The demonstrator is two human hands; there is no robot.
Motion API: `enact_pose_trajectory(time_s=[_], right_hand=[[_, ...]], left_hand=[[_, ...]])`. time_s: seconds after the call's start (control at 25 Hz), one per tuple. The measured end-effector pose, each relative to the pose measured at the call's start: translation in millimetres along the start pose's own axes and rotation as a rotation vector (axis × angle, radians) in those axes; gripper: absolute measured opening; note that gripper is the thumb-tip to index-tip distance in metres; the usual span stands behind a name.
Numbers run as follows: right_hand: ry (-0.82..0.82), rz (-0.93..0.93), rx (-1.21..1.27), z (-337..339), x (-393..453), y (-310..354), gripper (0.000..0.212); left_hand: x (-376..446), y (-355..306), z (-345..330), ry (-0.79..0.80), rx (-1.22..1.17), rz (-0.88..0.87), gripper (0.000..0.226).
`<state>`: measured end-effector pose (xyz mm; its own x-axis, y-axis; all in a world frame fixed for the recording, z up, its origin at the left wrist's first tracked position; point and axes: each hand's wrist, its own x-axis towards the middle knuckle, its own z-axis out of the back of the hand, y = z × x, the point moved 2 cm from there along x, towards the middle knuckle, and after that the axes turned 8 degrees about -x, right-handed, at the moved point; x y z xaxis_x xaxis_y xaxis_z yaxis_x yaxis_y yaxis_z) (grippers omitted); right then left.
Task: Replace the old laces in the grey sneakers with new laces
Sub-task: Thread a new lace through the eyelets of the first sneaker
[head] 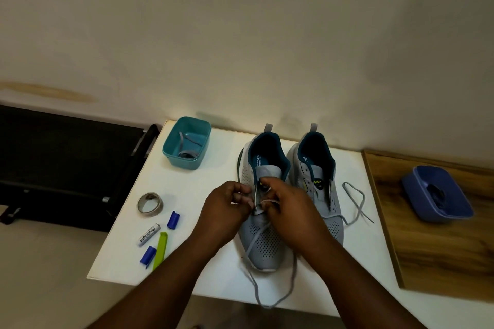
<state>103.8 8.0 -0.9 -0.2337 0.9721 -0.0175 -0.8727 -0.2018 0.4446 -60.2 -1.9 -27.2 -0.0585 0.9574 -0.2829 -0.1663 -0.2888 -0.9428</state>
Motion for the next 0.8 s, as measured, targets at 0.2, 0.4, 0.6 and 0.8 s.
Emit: enact_pose_trajectory(time_s=[0.2, 0.4, 0.6, 0.8], right_hand=[[0.042, -0.006, -0.082, 5.7, 1.9, -4.4, 0.03], [-0.005, -0.048, 0.023, -3.5, -0.4, -6.3, 0.03], [-0.091, -0.094, 0.1, -13.9, -3.5, 1.1, 0.036], [-0.037, 0.006, -0.115, 6.8, 0.6, -1.8, 0.027]], left_hand=[[5.5, -0.9, 9.9, -0.044, 0.197, 0.01, 0.019], [-1.8, -4.2, 2.4, 0.027, 0.324, -0.097, 0.007], [0.5, -4.7, -1.7, 0.015, 0.31, -0.093, 0.006], [-0.2, -11.3, 4.3, 0.068, 0.32, -0.057, 0.009]])
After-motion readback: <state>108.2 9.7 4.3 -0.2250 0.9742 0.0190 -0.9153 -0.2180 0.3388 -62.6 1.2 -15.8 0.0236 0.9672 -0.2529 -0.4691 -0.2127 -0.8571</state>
